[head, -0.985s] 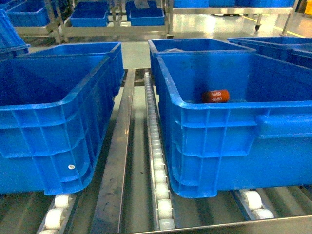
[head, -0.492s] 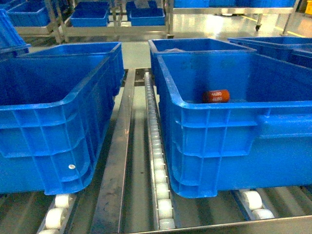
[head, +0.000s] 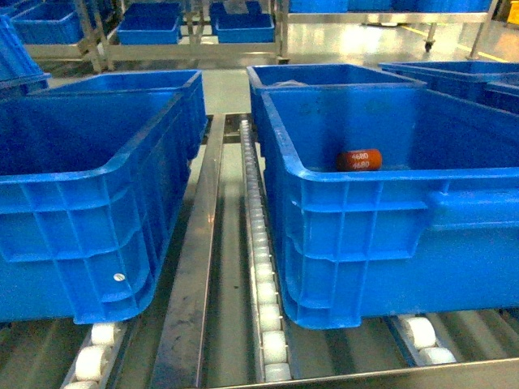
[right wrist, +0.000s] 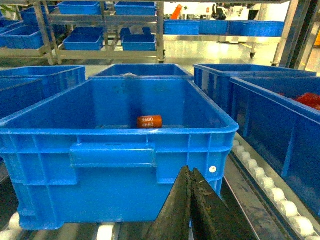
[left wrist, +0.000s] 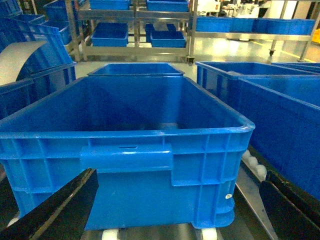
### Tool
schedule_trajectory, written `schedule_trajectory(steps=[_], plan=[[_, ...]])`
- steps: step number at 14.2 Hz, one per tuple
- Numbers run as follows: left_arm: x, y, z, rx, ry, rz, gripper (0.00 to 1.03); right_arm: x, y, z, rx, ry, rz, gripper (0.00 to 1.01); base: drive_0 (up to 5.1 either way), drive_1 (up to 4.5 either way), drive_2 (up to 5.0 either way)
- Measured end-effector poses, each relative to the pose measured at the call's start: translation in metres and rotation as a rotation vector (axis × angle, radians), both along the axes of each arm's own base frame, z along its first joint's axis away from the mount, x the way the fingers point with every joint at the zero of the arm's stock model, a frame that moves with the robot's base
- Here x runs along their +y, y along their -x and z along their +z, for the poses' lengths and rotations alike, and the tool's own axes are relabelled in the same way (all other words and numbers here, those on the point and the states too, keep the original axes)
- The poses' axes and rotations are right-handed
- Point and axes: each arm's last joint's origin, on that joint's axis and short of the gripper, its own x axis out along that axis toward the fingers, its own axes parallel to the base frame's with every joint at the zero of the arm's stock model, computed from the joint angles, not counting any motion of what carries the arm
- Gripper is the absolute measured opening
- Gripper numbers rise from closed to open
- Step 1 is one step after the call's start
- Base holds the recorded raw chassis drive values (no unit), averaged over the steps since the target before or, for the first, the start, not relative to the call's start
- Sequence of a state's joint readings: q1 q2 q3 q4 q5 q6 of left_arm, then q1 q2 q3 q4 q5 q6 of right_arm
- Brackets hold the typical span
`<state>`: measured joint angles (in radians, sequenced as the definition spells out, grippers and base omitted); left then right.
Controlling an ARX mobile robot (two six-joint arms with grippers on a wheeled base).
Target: Sort blue parts and orange caps into right shelf containers
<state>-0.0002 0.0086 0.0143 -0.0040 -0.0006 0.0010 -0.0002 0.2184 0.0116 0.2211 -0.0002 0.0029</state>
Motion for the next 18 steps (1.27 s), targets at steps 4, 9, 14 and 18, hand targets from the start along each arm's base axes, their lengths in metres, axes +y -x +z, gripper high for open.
schedule_trajectory(steps=[4, 9, 14, 18], plan=[[0.0, 0.0, 0.0, 0.0, 0.0, 0.0, 0.98, 0.0, 0.01, -0.007, 0.059, 0.0, 0.004, 0.02, 0.0, 0.0, 0.0], [0.0, 0.0, 0.0, 0.0, 0.001, 0.0, 0.98, 0.0, 0.014, -0.004, 0.011, 0.0, 0.0, 0.02, 0.0, 0.0, 0.0], [0.0, 0.0, 0.0, 0.0, 0.0, 0.0, 0.98, 0.0, 0.014, -0.004, 0.011, 0.0, 0.0, 0.47, 0.0, 0.0, 0.0], [0.0, 0.0, 0.0, 0.0, 0.0, 0.0, 0.98, 0.0, 0.014, -0.004, 0.011, 0.0, 0.0, 0.93, 0.0, 0.0, 0.0]])
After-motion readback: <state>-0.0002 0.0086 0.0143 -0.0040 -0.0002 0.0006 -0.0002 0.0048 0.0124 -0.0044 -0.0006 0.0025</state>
